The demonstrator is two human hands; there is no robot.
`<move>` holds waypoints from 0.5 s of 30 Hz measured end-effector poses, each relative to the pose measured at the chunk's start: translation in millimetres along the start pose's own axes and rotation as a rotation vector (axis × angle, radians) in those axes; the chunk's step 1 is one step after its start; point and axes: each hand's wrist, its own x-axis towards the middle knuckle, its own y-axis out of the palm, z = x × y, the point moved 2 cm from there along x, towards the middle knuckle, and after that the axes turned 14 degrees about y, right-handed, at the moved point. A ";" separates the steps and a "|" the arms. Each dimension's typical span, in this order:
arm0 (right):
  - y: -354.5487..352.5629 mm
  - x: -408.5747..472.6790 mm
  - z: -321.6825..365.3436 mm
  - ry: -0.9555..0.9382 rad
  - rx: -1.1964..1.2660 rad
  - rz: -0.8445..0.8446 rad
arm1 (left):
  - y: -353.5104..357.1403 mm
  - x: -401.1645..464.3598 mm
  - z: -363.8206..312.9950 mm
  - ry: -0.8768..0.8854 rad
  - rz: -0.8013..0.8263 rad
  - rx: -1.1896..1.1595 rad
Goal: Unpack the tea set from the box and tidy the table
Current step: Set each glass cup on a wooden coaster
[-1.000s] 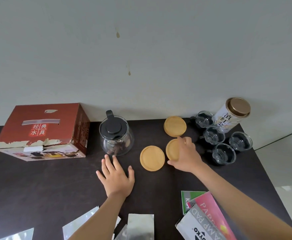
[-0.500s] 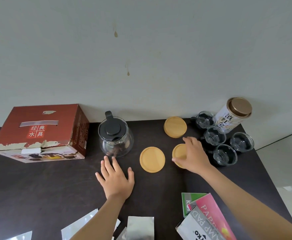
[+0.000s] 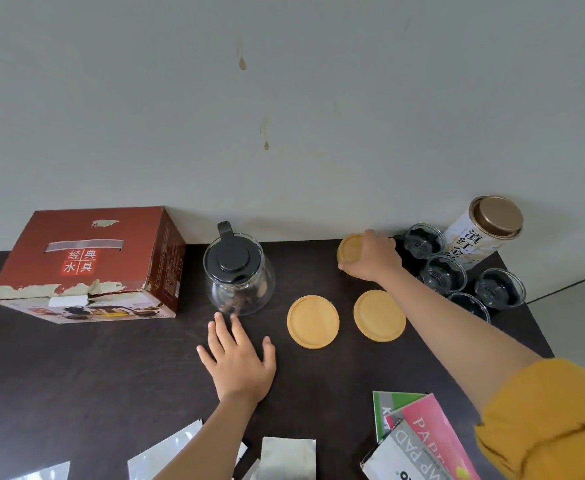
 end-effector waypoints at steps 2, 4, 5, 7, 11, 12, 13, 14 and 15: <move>2.2 0.9 0.2 0.013 0.009 0.002 | -0.5 -0.2 -0.3 -0.003 0.006 -0.003; 4.2 -1.4 -0.3 0.012 0.034 -0.020 | -0.7 -0.5 -0.6 -0.005 0.010 -0.004; 4.9 -4.1 -0.3 0.005 0.053 -0.035 | -0.7 -0.5 -0.3 -0.006 0.011 -0.003; 7.0 -11.5 1.3 -0.026 0.116 -0.056 | -0.3 -0.5 0.5 -0.006 0.016 0.002; 13.7 -31.7 14.1 -0.171 0.223 -0.092 | 0.1 -0.2 0.5 -0.003 0.016 -0.001; 16.9 -36.2 19.2 -0.217 0.231 -0.094 | -0.2 -0.1 0.2 -0.004 0.014 -0.003; 20.6 -40.4 25.0 -0.252 0.242 -0.087 | -0.4 -0.2 0.0 -0.004 0.014 -0.004; 24.7 -43.9 30.5 -0.276 0.249 -0.073 | -0.3 -0.3 -0.2 -0.006 0.014 -0.005; 28.7 -47.1 36.1 -0.294 0.243 -0.065 | -0.3 -0.4 -0.1 -0.006 0.015 -0.007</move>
